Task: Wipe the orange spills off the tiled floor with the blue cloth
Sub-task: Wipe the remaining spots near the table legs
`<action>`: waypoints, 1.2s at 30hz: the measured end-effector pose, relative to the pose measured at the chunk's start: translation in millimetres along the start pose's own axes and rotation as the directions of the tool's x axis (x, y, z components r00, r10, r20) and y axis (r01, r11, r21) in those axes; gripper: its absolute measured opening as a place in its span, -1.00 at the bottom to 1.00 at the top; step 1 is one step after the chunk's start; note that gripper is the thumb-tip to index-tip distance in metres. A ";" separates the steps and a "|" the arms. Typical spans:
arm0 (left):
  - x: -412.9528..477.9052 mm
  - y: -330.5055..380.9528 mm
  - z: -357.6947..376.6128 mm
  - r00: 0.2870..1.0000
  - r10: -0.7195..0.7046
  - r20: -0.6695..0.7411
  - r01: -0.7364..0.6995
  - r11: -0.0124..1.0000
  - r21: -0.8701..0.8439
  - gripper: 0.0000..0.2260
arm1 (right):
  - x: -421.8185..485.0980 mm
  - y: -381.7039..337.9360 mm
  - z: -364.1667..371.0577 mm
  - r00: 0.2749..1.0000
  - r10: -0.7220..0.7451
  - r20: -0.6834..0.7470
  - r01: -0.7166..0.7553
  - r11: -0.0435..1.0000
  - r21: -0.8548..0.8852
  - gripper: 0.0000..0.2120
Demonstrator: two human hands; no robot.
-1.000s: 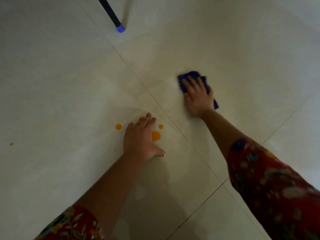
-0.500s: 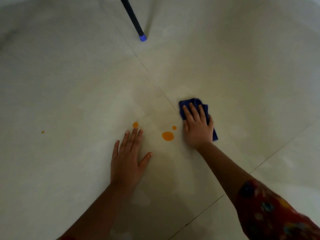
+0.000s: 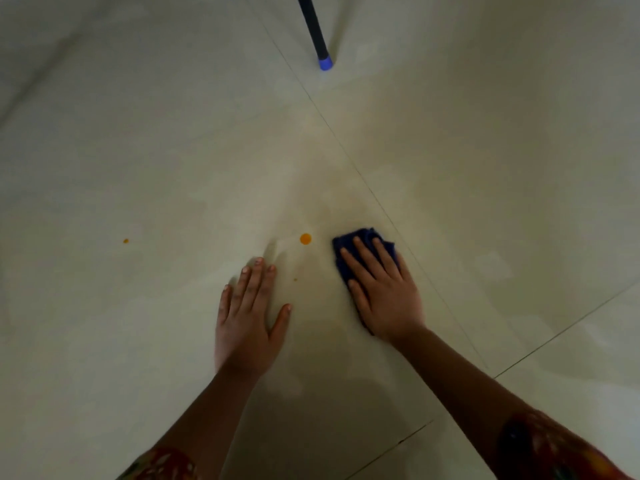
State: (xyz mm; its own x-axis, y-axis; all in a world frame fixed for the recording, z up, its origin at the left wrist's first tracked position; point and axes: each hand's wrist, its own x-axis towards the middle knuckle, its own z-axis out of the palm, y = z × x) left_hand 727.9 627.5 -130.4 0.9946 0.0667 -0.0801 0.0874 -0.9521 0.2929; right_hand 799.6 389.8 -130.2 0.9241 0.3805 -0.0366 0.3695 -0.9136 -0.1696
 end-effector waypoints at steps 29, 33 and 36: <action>-7.2 -7.2 -1.5 0.980 -0.082 -0.180 0.062 0.992 -0.112 -0.53 | 16.2 -49.7 9.9 0.879 -0.477 0.001 0.475 0.874 0.100 -0.56; -13.1 -28.0 -17.6 0.943 -0.235 -0.234 0.201 0.967 -0.159 -0.51 | 38.9 -0.5 3.1 0.965 -0.257 -0.046 0.260 0.964 0.056 -0.55; -17.8 -53.8 -25.0 0.925 -0.314 -0.216 0.288 0.947 -0.143 -0.47 | 84.0 -27.6 6.0 0.998 0.027 -0.065 -0.024 0.998 0.051 -0.50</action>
State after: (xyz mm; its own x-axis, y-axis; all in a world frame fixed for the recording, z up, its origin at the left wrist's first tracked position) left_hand 707.0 685.0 -120.9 0.9044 0.4247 0.0401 0.3770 -0.8398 0.3906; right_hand 866.4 447.8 -134.5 0.9382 0.3454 0.0228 0.3418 -0.9140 -0.2185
